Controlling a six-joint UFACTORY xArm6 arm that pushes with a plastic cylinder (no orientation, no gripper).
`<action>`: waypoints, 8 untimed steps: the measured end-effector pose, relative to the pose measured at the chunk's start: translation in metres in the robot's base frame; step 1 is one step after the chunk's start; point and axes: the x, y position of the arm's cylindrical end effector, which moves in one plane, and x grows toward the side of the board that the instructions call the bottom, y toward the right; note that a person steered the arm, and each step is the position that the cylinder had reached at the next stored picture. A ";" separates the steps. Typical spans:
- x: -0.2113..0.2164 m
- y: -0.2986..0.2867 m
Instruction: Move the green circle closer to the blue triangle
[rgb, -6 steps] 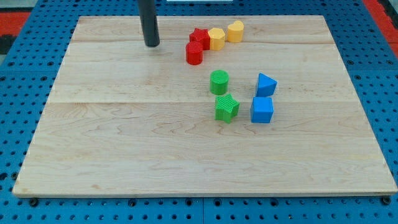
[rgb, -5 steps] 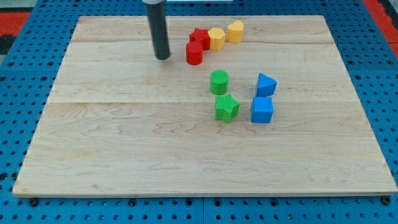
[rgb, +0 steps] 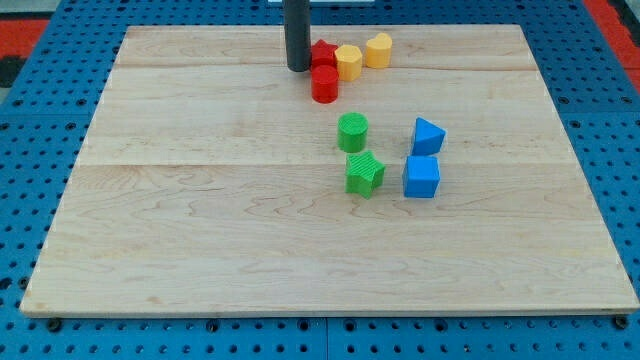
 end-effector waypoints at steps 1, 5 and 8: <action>0.007 -0.045; 0.068 -0.084; 0.136 0.042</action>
